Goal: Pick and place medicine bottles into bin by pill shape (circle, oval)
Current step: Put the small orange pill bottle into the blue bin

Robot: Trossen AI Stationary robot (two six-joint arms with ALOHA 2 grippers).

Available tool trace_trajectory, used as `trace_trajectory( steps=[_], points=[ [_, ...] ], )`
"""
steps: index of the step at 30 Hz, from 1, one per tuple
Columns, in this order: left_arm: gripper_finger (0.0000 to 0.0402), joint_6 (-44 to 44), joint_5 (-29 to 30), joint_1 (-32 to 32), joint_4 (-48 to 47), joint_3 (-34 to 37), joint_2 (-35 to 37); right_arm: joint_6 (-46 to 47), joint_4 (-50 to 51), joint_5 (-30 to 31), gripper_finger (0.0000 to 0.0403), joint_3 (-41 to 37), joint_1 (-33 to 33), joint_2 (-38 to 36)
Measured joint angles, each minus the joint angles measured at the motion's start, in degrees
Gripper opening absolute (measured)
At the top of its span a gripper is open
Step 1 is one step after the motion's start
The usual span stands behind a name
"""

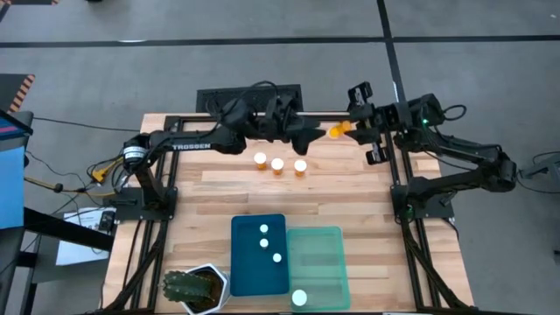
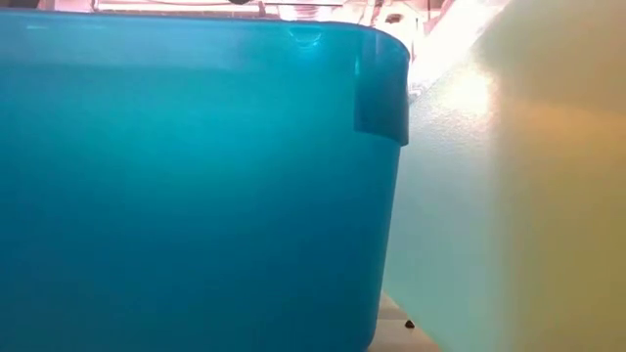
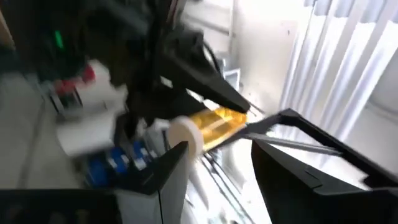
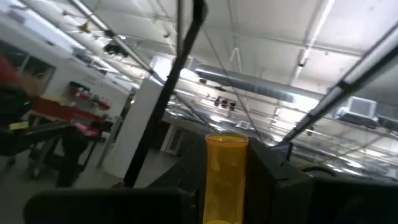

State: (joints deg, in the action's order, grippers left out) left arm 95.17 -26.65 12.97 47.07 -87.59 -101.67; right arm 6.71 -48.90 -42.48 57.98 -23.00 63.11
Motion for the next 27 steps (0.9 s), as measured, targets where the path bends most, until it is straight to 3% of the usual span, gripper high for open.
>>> trace_trajectory(
  steps=[6,13,21,27],
  points=[
    [0.0167,7.8,1.2,-0.9,-2.8,0.0,0.0,-1.4,0.0,-2.6,0.0088,0.0,0.0,0.0],
    [0.0167,9.1,-0.3,-1.0,-7.7,0.0,0.0,-2.7,0.2,-2.9,0.0088,0.0,0.1,0.0],
    [0.0167,9.8,0.5,-1.2,-6.2,0.0,0.0,-4.3,0.0,-5.7,0.0088,0.0,0.8,0.4],
    [0.0167,11.9,-2.6,-2.4,-6.1,0.0,0.0,-7.7,-0.2,-7.2,0.0088,0.0,2.0,1.9]
  ],
)
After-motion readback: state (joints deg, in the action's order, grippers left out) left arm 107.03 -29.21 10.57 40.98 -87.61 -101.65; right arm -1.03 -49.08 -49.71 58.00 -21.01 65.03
